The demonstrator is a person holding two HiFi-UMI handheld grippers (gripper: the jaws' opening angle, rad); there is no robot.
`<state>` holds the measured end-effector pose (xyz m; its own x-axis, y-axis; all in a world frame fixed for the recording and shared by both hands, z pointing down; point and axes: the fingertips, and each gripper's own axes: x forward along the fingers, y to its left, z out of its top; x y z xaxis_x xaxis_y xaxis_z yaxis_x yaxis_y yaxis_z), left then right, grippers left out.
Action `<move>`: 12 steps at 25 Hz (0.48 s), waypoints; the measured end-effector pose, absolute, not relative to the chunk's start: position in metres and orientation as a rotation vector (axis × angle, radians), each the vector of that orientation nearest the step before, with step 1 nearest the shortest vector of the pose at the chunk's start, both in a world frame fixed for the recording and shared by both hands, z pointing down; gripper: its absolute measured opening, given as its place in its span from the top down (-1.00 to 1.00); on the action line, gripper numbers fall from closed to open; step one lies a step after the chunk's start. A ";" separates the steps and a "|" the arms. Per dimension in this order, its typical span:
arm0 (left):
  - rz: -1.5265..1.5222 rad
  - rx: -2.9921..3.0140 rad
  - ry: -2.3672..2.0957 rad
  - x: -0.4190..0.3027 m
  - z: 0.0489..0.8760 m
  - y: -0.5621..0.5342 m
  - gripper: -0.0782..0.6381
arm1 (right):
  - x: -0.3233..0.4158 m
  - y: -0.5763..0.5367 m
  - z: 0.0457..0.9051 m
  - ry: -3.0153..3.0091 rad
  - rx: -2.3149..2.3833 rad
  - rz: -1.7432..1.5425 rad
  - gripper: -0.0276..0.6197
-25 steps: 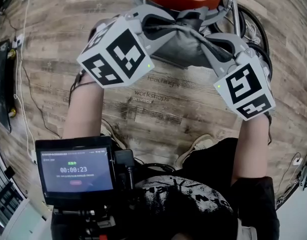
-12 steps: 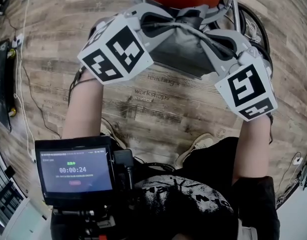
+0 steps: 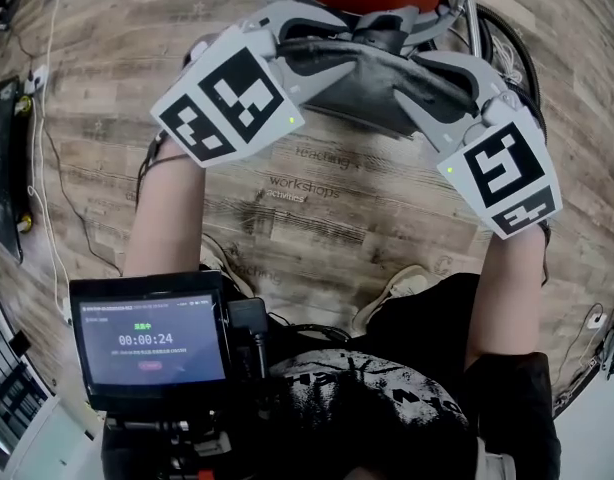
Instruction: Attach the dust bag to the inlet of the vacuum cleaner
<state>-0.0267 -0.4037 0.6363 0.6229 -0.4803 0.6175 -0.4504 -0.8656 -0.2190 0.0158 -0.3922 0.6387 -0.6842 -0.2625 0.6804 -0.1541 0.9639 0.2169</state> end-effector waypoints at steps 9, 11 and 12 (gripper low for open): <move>-1.038 -2.806 0.777 -0.023 0.631 -0.399 0.18 | 0.009 -0.394 0.623 -2.403 0.305 -0.206 0.22; -0.998 -2.826 0.789 -0.023 0.628 -0.399 0.19 | 0.005 -0.394 0.615 -2.451 0.280 -0.223 0.12; -0.978 -2.839 0.795 -0.023 0.627 -0.399 0.19 | 0.002 -0.395 0.612 -2.476 0.275 -0.231 0.12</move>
